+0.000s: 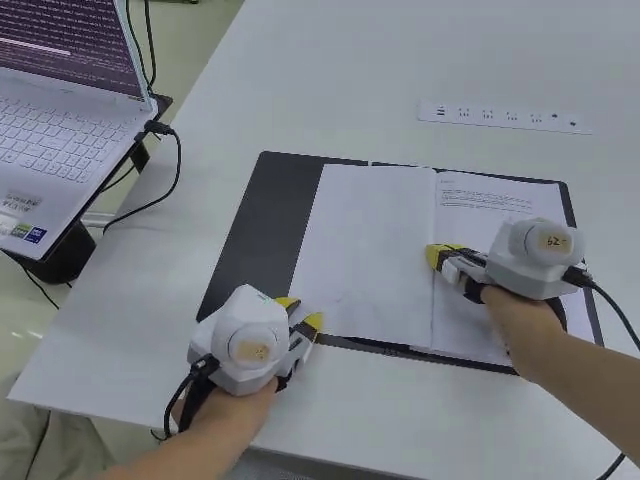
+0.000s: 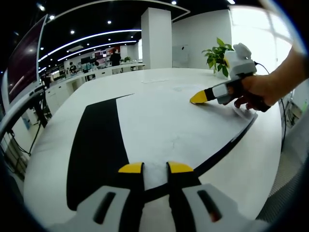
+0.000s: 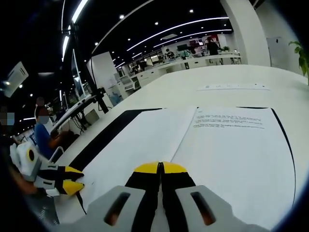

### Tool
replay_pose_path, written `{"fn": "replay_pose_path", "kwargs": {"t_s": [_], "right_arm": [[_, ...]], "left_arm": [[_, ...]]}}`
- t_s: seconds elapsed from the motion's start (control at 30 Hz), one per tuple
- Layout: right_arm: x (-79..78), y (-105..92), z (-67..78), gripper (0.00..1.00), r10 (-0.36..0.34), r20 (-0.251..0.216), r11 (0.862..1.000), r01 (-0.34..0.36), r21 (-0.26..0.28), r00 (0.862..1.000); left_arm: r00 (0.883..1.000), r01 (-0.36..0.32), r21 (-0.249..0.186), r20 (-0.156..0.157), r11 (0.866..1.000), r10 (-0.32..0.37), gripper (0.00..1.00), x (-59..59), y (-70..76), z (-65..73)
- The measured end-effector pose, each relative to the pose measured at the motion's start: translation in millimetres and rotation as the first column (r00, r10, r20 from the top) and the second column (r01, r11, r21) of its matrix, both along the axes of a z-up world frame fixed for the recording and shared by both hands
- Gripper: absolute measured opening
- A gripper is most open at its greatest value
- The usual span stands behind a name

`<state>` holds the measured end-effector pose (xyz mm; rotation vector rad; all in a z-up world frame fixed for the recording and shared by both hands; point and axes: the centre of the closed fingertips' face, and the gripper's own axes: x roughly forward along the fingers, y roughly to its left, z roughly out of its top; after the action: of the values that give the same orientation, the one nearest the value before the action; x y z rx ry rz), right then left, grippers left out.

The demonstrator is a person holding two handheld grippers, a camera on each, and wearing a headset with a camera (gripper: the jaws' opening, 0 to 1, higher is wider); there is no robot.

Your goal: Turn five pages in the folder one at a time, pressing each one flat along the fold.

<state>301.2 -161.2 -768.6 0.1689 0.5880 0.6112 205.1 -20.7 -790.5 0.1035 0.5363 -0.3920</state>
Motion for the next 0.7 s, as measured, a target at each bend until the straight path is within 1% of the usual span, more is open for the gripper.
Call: {"fn": "replay_pose_path", "kwargs": {"t_s": [0.27,0.4,0.47,0.5,0.7], "right_arm": [[-13.6,2.8,0.6,0.0,0.009,-0.001,1.0,-0.009,-0.002,1.0],[-20.5,3.8,0.8,0.0,0.024,0.009,1.0,-0.024,-0.011,1.0],[-23.4,3.5,0.2,0.0,0.027,0.008,0.999,-0.027,-0.018,1.0],[-20.5,2.1,-1.3,0.0,0.028,0.005,0.999,-0.028,-0.016,1.0],[-32.8,0.7,-5.1,0.0,0.045,0.004,0.999,-0.045,-0.026,0.999]], "left_arm": [[1.0,-0.001,-0.001,-0.001,1.0,0.001,0.17,0.7,0.3,0.1],[1.0,-0.003,-0.002,0.0,1.0,0.003,0.17,0.9,0.5,0.2],[1.0,-0.004,-0.003,0.0,1.0,0.004,0.17,0.7,0.4,0.7],[1.0,-0.006,-0.005,0.0,1.0,0.006,0.17,0.5,0.4,0.9],[1.0,-0.007,-0.007,0.002,1.0,0.007,0.17,0.1,-0.1,1.4]]}}
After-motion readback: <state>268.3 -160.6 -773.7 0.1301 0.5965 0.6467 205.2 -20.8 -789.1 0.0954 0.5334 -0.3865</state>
